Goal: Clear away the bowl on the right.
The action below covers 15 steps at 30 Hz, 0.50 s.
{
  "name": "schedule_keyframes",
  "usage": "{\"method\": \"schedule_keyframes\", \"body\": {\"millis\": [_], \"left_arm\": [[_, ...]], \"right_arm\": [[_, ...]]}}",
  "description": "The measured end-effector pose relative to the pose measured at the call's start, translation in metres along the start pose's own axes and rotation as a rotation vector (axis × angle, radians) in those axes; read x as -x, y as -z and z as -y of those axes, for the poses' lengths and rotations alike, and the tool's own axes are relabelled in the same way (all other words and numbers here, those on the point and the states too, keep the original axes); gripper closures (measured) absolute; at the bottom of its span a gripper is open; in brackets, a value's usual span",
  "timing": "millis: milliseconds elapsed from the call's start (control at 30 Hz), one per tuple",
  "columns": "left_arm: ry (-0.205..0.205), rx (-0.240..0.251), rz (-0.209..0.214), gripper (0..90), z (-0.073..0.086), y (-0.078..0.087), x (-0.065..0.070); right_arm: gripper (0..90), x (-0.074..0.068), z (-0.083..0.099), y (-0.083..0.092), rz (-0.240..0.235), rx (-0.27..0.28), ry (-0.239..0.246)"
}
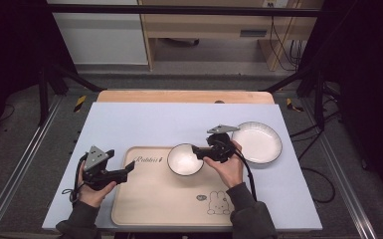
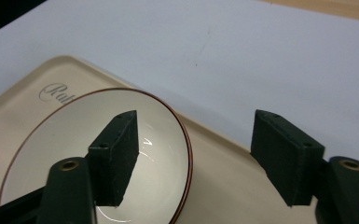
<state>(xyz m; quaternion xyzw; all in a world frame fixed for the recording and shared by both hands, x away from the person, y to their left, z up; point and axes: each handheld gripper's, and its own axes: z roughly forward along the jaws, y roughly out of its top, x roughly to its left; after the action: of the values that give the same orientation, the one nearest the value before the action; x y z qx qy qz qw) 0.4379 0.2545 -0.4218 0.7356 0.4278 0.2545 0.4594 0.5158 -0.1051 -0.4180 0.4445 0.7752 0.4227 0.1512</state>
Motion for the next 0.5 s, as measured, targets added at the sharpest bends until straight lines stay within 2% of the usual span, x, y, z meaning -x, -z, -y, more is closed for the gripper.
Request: {"method": "schedule_keyframes", "body": {"millis": [133, 300, 500], "left_arm": [[0.000, 0.002, 0.000, 14.4, 0.000, 0.000, 0.000], [0.001, 0.002, -0.001, 14.4, 0.000, 0.001, 0.000], [-0.001, 0.002, 0.000, 14.3, -0.001, 0.001, 0.000]], "right_arm": [[25.4, -0.003, -0.001, 0.013, 0.007, 0.058, 0.021], [21.7, -0.005, 0.002, 0.029, -0.009, 0.138, 0.027], [18.9, -0.002, 0.009, 0.043, 0.008, 0.159, 0.038]]}}
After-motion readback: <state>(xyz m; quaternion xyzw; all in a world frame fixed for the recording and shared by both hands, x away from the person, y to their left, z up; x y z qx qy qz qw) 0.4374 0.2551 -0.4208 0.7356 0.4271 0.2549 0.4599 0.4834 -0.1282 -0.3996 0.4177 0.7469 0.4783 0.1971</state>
